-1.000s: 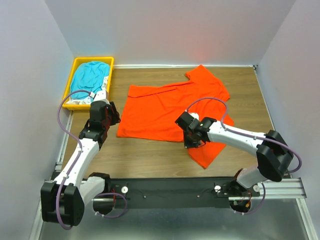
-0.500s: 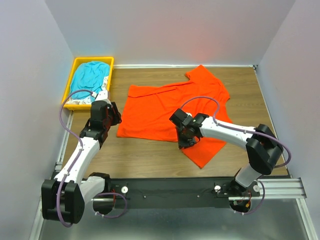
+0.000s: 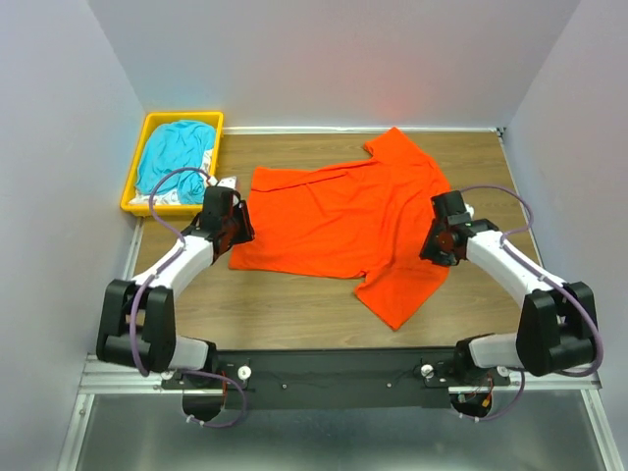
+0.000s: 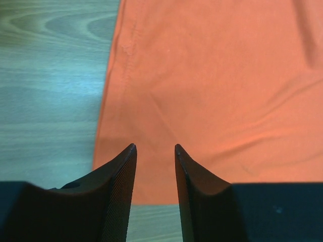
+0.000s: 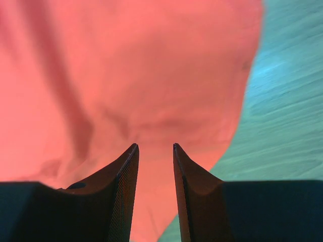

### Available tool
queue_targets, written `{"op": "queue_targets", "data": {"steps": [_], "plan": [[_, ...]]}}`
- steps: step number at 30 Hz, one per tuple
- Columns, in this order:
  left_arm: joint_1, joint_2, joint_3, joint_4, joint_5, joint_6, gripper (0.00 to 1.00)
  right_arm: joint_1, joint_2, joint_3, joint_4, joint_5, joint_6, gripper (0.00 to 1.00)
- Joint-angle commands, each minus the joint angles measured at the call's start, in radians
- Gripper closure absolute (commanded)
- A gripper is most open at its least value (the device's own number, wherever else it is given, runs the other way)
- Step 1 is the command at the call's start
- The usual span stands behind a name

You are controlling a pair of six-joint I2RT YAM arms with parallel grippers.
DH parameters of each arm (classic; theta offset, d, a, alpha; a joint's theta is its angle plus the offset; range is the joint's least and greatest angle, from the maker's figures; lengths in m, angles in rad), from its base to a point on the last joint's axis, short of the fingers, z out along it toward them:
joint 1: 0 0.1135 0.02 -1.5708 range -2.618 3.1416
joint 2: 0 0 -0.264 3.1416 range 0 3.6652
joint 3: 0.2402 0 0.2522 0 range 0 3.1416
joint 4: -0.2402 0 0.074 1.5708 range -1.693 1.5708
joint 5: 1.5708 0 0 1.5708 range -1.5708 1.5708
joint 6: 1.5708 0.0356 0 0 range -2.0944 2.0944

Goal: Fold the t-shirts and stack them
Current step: Flatten the tshirt out

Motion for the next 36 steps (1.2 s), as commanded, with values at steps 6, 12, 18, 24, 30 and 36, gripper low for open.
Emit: {"op": "queue_targets", "data": {"steps": [6,12,18,24,30,36], "plan": [[-0.008,0.097,-0.006,-0.001,0.028,-0.07,0.59,-0.205,0.001,-0.183,0.172,-0.085,-0.032,0.6],[-0.006,0.074,-0.102,-0.003,0.059,-0.116,0.59,-0.304,-0.066,-0.283,0.162,-0.116,0.022,0.61],[0.02,-0.011,-0.191,-0.017,0.074,-0.19,0.59,-0.321,-0.132,-0.27,0.097,-0.067,0.087,0.61],[0.018,-0.168,-0.172,-0.093,0.021,-0.256,0.59,-0.326,-0.21,-0.181,0.076,-0.074,0.019,0.6],[0.014,-0.08,-0.026,-0.058,0.002,-0.195,0.58,-0.326,-0.117,-0.113,0.224,-0.266,-0.018,0.6],[0.014,0.175,0.178,0.005,0.039,-0.138,0.58,-0.326,0.131,-0.023,0.364,-0.299,0.016,0.6]]}}
